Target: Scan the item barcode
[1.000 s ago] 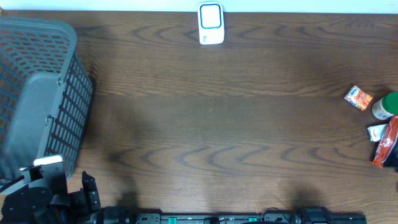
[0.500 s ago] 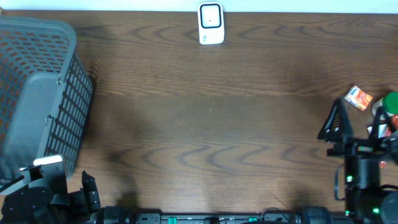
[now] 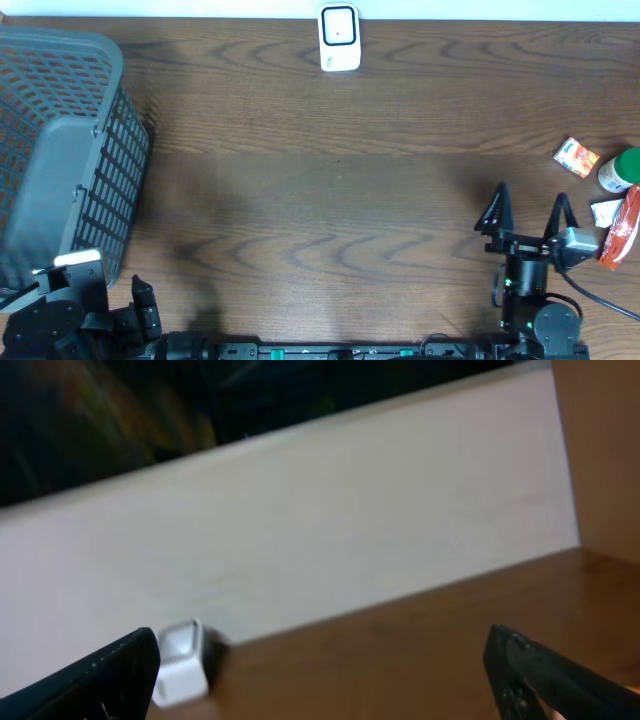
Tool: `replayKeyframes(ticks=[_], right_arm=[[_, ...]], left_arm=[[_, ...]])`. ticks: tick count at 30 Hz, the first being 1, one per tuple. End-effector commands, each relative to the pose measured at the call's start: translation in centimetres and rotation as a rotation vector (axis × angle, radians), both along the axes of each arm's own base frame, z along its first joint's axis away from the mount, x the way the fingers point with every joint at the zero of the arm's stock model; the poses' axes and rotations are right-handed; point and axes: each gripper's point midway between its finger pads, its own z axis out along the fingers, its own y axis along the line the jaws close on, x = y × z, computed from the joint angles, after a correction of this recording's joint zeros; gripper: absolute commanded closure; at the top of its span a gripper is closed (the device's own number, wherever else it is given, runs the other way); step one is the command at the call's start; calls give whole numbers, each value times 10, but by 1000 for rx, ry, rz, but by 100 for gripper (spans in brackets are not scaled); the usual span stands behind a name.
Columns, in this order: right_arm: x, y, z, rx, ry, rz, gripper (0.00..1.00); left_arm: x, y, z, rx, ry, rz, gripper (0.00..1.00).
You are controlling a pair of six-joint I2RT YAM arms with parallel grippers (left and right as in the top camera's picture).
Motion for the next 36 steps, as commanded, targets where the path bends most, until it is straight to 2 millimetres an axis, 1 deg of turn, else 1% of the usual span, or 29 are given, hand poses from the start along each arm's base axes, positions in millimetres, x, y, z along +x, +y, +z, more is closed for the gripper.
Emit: replayKeyframes(ticks=[1,2,6,7,11,12,13,15,18,23,27,36], right_arm=[[1,-3,-21,-46,23,-35,1],[2,-3,-29,-53,48,-36,1],[5,-1,-42,-167,119,-31,1],[5,-2,-45,-167,131,-38,1],[5,-12,-68,-163,225,-63,1],[5,-15,-80,-150,275,-73,1],[4,-16,-84,-147,294,-75,1],[5,-15,-86,-147,298,-63,1],[4,-20,-86,-144,299,-86,1],[3,-23,-86,-142,300,-96,1],[2,-31,-86,-137,302,-128,1],[2,-31,-86,-137,303,-128,1]], left_arm=[[-1,2,2,-2,-10,19,3],[-1,2,2,-2,-10,19,3],[-1,2,2,-2,-10,19,3],[-1,2,2,-2,-10,19,3],[-1,2,2,-2,-10,19,3],[-1,2,2,-2,-10,19,3],[-1,2,2,-2,-10,19,3],[-1,2,2,-2,-10,19,3],[-1,2,2,-2,-10,19,3],[-1,2,2,-2,-10,19,3],[-1,2,2,-2,-10,19,3],[-1,2,2,-2,-10,19,3]])
